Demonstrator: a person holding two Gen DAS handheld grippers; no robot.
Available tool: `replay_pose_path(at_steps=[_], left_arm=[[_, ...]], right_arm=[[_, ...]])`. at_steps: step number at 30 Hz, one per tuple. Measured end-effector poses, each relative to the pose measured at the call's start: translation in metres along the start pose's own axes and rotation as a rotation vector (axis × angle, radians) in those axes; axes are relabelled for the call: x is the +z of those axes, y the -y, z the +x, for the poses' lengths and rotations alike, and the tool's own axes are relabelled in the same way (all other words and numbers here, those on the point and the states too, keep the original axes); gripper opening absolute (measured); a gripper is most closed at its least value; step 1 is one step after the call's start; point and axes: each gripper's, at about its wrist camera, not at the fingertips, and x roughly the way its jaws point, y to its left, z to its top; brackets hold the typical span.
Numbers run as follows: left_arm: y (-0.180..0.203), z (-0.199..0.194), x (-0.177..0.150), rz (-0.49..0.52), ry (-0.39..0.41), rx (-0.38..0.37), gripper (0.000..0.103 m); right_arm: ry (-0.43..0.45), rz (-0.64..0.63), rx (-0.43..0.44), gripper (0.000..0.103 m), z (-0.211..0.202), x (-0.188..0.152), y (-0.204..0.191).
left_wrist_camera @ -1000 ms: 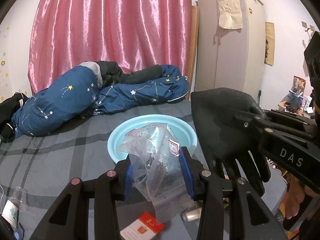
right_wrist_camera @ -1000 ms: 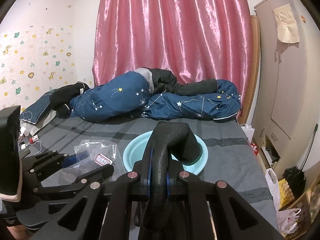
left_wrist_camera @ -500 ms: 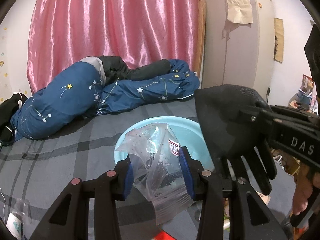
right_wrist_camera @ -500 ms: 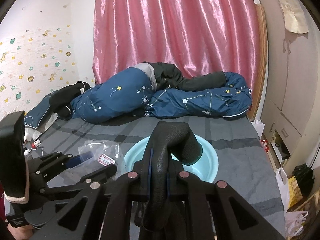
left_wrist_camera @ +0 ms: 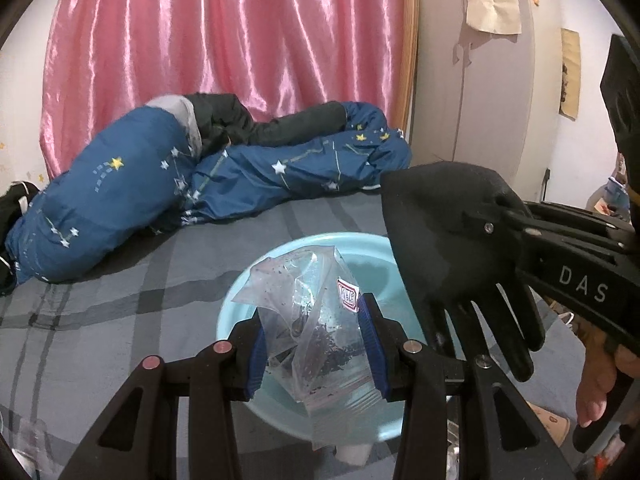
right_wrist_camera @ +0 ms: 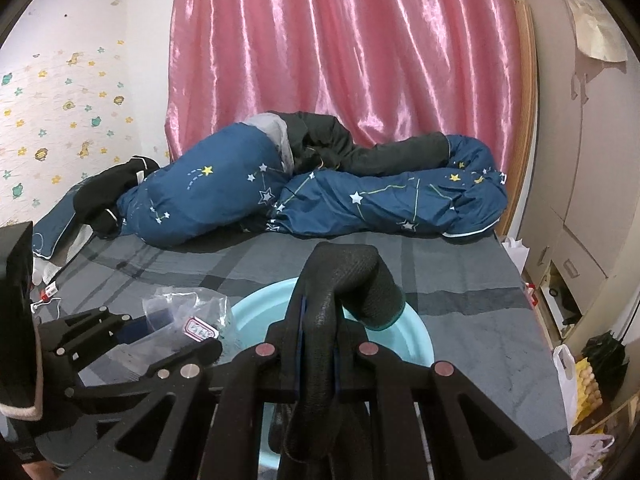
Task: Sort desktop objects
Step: 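Carry the ziplock bag with the left tool over the basin while the right tool carries the glove, then open the left tool to drop the bag into the basin while the right tool drops the glove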
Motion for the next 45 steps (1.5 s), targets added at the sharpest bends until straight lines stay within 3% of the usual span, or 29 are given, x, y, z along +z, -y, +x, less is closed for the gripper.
replay_pose_path(at_steps=[11,33,36,38,39,40,43,45], left_arm=[[-0.012,0.053,-0.007,-0.019,-0.074,0.013,0.046],[-0.018,0.086,-0.019,-0.038,-0.122,0.049,0.046],[-0.018,0.084,-0.019,-0.027,-0.122,0.06,0.05],[-0.018,0.083,-0.019,-0.027,-0.125,0.059,0.077],[-0.019,0.082,-0.019,-0.032,-0.125,0.058,0.1],[-0.02,0.08,-0.02,-0.041,-0.117,0.059,0.103],[-0.021,0.078,-0.02,-0.051,-0.127,0.072,0.103],[-0.021,0.076,-0.02,-0.053,-0.133,0.078,0.103]], right_arm=[[-0.072,-0.016,-0.006,0.01,0.059,0.002,0.005],[-0.138,-0.007,0.029,0.014,0.111,-0.011,0.0],[-0.143,0.001,0.029,0.027,0.11,-0.01,0.002],[-0.128,0.014,0.013,0.068,0.107,-0.008,0.005],[-0.122,0.02,0.008,0.078,0.105,-0.007,0.006],[-0.113,0.033,0.004,0.092,0.103,-0.006,0.008],[-0.119,0.065,-0.011,0.103,0.1,-0.004,0.013],[-0.164,0.078,-0.013,0.103,0.103,-0.004,0.015]])
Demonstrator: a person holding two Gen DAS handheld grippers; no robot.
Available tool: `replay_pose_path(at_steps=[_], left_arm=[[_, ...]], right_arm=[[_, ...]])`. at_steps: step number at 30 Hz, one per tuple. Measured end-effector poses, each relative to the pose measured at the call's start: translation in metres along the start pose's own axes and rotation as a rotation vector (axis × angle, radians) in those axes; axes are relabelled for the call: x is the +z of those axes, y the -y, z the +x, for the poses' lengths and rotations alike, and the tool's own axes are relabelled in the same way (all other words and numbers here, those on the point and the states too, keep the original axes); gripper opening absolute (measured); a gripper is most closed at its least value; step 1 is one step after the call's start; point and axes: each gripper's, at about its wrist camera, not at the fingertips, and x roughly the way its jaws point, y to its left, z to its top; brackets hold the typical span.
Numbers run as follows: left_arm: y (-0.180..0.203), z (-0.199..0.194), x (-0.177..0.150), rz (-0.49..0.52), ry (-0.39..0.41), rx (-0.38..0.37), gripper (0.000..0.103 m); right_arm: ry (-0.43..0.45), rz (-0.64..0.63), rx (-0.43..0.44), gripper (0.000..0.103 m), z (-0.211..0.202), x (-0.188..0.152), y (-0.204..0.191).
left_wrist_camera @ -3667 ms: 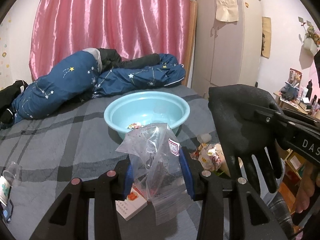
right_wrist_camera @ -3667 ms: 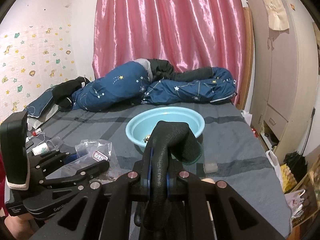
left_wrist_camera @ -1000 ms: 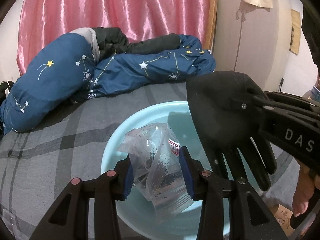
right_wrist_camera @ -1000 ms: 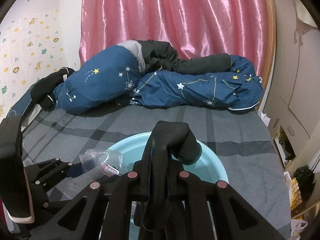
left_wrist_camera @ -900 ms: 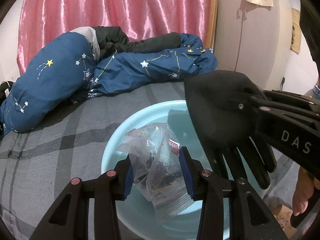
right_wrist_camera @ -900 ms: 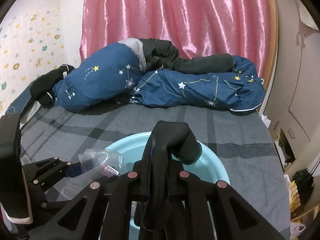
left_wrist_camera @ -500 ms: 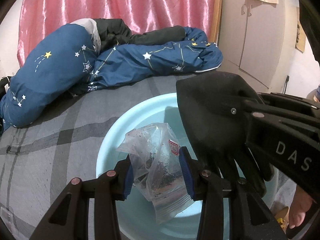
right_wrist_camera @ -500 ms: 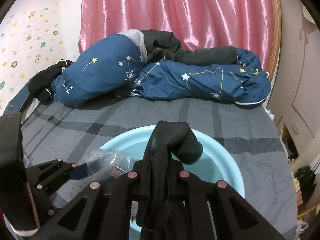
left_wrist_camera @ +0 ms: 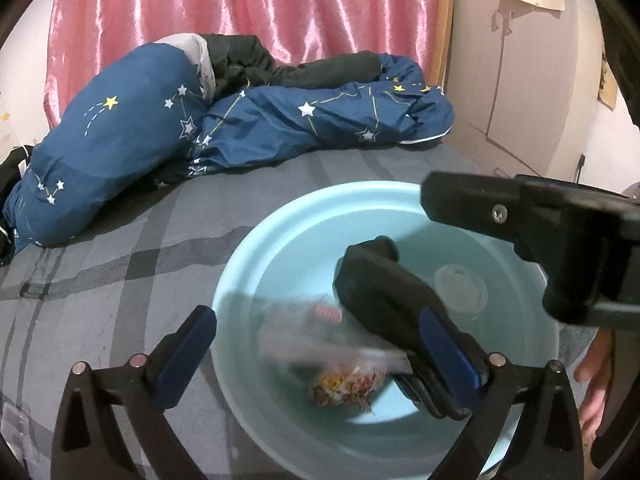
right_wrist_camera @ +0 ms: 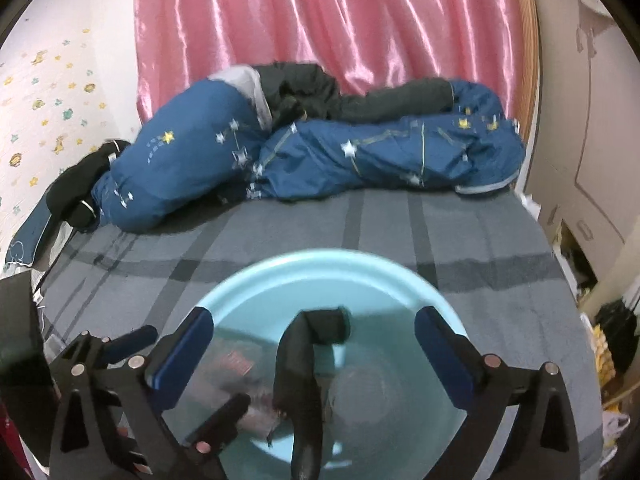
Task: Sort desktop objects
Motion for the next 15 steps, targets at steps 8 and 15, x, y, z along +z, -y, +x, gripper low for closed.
replay_pose_path(at_steps=[8,15], left_arm=[[0.004,-0.02,-0.004,0.029,0.005,0.04,0.103],[0.006,-0.051,-0.005,0.037,0.03,0.059,0.103]], right_arm=[[0.008,-0.014,-0.032,0.103,-0.025,0.0,0.0],[0.029,-0.02,-0.049,0.103,-0.055,0.001,-0.004]])
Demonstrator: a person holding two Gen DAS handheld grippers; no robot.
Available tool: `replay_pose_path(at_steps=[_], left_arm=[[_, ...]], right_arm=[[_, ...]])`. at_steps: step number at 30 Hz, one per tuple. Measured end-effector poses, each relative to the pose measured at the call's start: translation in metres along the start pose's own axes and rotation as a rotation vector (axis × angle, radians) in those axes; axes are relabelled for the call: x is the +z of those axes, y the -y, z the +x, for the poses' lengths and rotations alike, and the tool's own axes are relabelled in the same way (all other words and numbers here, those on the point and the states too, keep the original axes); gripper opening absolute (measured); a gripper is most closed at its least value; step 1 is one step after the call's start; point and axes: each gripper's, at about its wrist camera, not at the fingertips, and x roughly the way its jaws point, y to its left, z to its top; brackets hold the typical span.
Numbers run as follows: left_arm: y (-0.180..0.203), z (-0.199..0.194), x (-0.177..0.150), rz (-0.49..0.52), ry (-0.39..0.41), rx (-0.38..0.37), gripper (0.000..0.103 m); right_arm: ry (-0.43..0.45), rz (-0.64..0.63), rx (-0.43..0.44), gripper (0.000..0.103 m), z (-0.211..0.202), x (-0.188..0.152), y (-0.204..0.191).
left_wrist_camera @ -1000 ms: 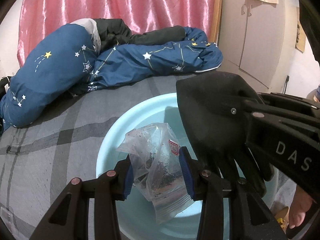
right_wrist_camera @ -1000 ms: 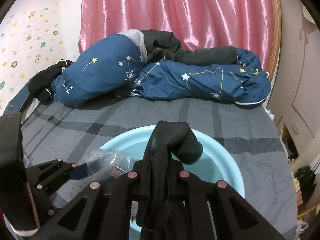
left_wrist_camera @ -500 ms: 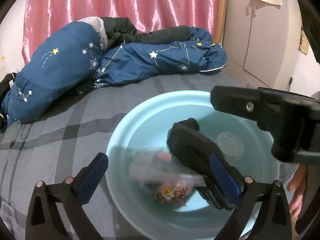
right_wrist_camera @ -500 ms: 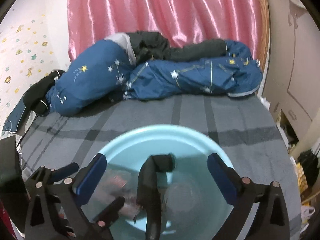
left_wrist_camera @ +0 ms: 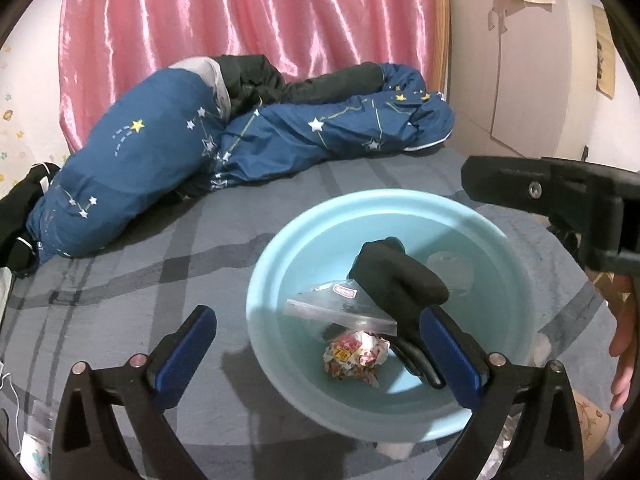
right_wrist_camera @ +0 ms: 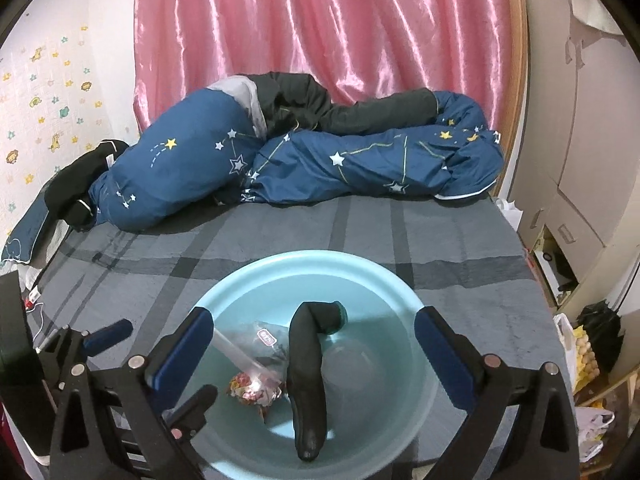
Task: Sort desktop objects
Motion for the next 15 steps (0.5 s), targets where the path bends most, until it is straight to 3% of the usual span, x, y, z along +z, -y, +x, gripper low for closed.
replay_pose_path(at_steps=[15], left_arm=[[-0.001,-0.054,-0.007,-0.017,0.038,0.018,0.103]], right_arm=[[0.041,-0.052,-0.037,0.103,-0.07,-0.006,-0.012]])
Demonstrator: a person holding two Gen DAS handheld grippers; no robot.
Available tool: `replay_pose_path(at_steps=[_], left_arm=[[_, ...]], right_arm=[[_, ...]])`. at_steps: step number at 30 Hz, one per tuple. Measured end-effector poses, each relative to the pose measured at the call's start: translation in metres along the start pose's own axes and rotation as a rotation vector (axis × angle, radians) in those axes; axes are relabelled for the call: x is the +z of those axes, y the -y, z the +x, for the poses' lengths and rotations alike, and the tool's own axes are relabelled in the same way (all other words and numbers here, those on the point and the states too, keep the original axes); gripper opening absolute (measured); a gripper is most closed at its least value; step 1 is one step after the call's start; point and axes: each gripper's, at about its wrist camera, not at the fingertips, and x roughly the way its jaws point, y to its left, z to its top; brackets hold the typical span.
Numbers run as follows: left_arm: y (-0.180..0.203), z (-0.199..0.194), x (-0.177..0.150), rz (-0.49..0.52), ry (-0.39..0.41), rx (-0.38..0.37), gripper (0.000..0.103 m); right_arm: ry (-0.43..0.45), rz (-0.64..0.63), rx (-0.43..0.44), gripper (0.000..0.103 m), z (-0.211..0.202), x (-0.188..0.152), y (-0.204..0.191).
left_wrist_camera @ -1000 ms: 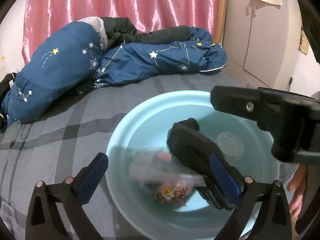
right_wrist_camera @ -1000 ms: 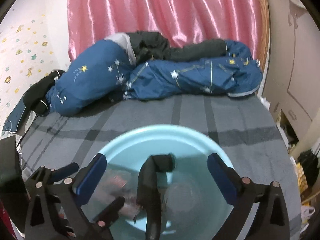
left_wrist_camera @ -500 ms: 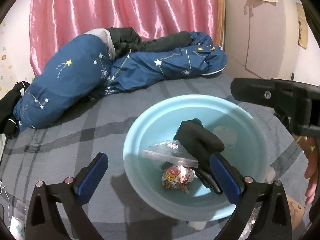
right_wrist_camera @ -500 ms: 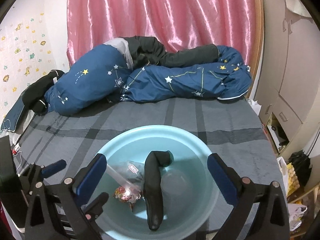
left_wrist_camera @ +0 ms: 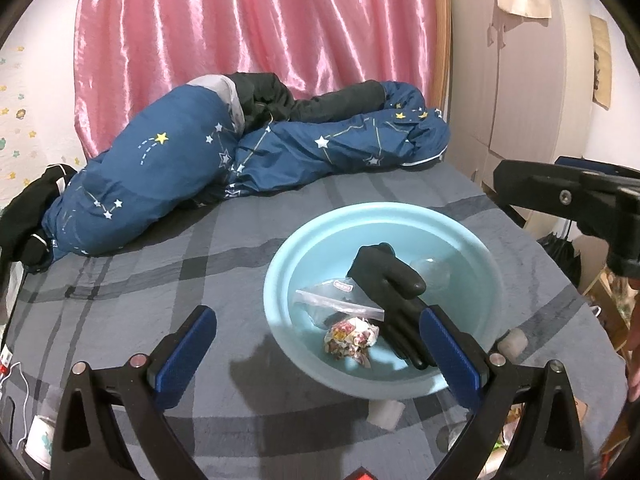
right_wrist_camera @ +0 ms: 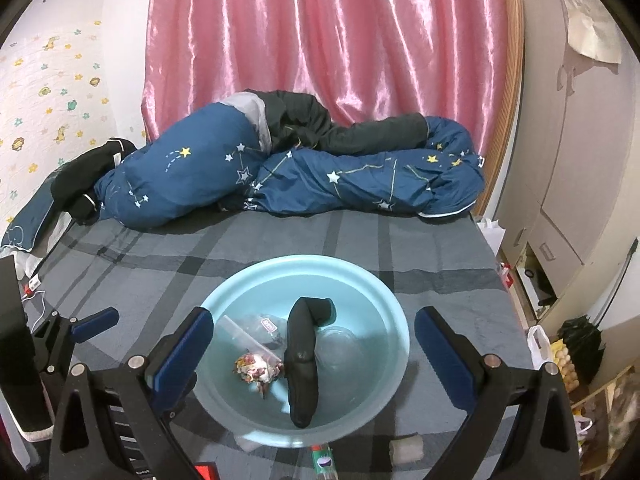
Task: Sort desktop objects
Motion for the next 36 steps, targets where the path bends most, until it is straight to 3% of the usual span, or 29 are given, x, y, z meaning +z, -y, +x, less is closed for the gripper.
replay_pose_path(at_steps=[18,36], left_arm=[[-0.009,-0.034,-0.053,-0.01,-0.042,0.011,0.103],[-0.011,-0.033,-0.124,0.032,-0.085,-0.038,0.103]], right_arm=[[-0.007,-0.007,0.002,0.103,-0.052,-0.041,0.008],[-0.052,0.029,0.021,0.103,-0.053,-0.106,0.047]])
